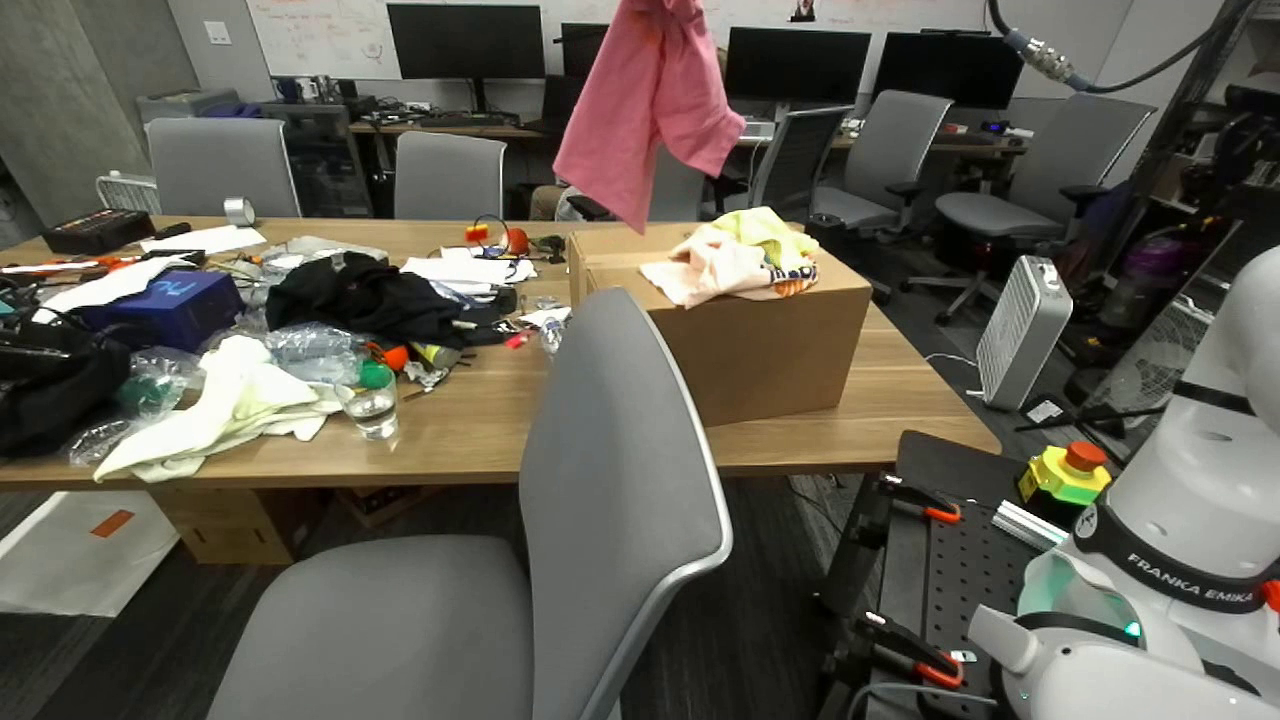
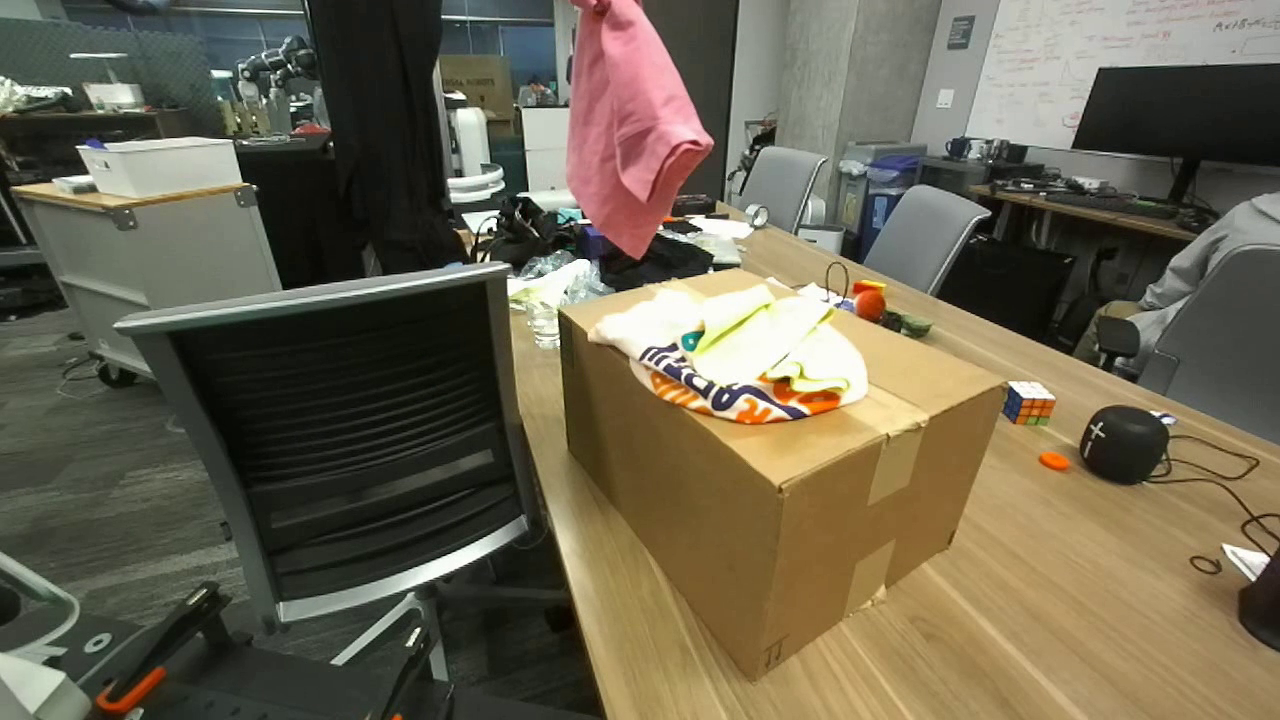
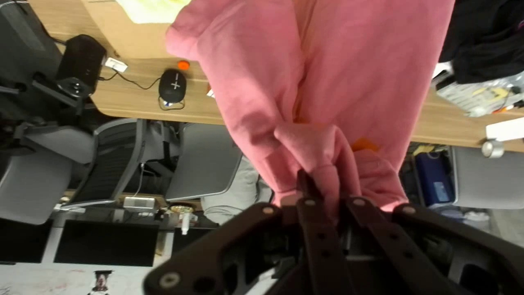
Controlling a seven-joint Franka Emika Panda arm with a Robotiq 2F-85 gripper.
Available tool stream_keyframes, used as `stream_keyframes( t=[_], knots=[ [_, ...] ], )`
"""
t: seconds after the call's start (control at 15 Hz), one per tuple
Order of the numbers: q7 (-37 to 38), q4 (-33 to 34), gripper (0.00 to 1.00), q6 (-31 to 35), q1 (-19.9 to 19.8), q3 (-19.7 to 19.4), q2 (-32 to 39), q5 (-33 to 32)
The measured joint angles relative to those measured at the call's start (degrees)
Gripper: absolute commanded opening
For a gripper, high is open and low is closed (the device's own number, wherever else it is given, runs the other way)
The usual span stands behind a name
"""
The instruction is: Put the shirts on the chair onto the box
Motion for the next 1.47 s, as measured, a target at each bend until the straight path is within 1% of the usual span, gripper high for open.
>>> stream_keyframes(
  t=[0.07,0.2,0.27,0.33,0.6,0.67,0.8,1.07,1.27,1.47],
  knots=[
    [1.9,0.1,0.34,-0.8,-0.3,-0.2,0.0,-1.8],
    [5.2,0.2,0.48,-2.6,-0.5,-0.8,0.0,-4.1],
    [6.2,0.2,0.57,-3.4,-0.5,-1.1,0.0,-4.8],
    [6.8,0.2,0.64,-4.1,-0.5,-1.5,0.0,-5.1],
    [7.0,0.0,0.94,-5.6,-0.3,-2.1,0.0,-5.1],
    [6.2,-0.3,0.99,-5.8,0.1,-2.2,0.0,-4.4],
    [2.0,-1.9,1.0,-5.9,1.5,-2.2,-0.2,-0.8],
    [-6.9,-7.7,1.0,-6.2,5.3,-2.1,-3.4,9.5],
    [-14.8,-12.9,1.0,-7.2,7.4,-2.0,-8.5,18.0],
    [-24.1,-17.9,1.0,-10.4,8.8,-2.1,-15.4,26.5]
  ],
)
